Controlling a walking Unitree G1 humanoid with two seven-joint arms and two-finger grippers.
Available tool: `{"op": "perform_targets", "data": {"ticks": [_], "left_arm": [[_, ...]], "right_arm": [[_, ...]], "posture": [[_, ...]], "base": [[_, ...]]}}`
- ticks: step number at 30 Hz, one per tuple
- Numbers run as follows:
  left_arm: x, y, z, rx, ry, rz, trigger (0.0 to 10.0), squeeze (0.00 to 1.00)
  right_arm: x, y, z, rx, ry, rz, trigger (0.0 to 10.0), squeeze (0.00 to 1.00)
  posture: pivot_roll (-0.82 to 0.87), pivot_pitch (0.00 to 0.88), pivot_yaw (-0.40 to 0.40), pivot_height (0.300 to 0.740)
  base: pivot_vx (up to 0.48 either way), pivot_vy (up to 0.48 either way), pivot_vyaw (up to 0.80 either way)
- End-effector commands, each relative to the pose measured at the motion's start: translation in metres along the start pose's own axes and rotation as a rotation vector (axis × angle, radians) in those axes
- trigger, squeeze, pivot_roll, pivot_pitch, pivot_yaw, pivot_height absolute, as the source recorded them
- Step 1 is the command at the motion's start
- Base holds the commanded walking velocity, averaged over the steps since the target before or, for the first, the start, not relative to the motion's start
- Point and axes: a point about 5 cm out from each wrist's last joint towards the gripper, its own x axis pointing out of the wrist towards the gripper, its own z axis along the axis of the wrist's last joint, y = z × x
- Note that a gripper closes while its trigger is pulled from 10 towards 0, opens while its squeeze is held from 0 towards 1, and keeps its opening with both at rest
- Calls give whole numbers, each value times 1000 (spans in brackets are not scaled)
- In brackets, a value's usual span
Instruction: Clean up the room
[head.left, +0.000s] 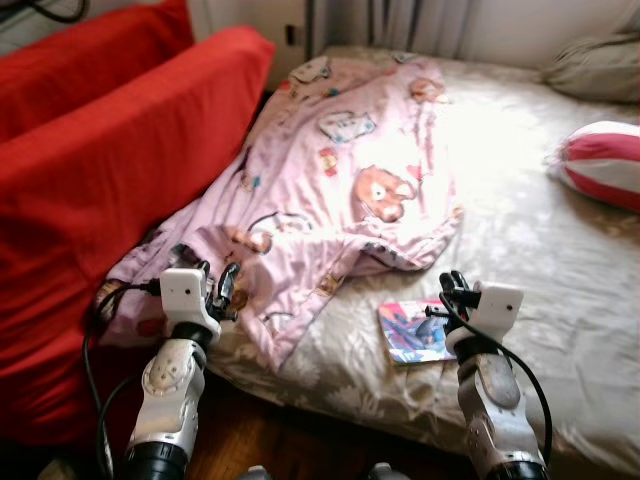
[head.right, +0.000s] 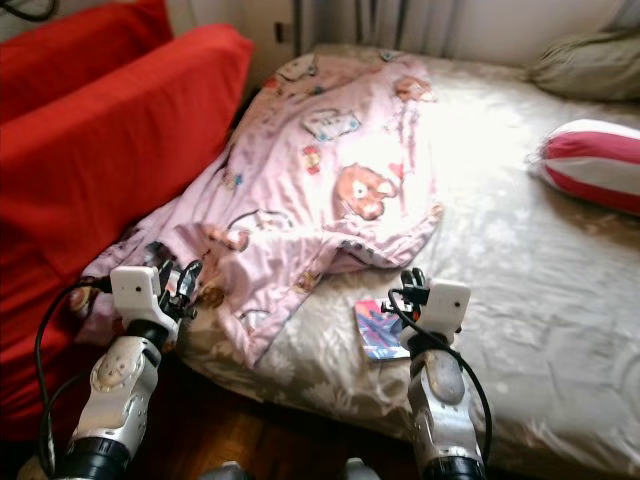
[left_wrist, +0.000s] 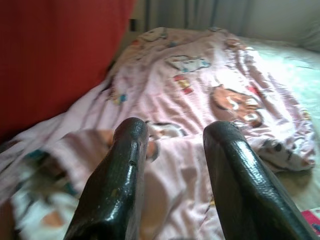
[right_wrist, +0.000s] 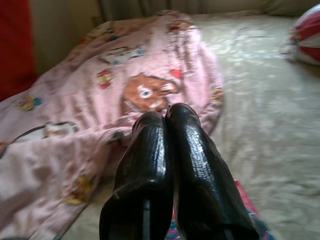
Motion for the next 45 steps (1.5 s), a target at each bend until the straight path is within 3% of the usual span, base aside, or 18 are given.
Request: {"op": "perform_targets", "data": {"ticks": [1,34,45], "left_arm": [[0,0,2,9,-4,-5,10000,0],[-2,-5,9,-29,-33,10,10000,0],[-2,-3,8,-27,-25,15,10000,0]], "right_arm": [[-1,-3,-2,9,4,-21,10000,0],[-2,-3,1,-15,-14,-11,10000,0],[0,-4,-5,-39,33,-15,10000,0]], "posture": [[67,183,1,702],[68,205,4,702],[69,196,6,702]], "base": [[0,0,0],[0,0,0],[0,0,0]]}}
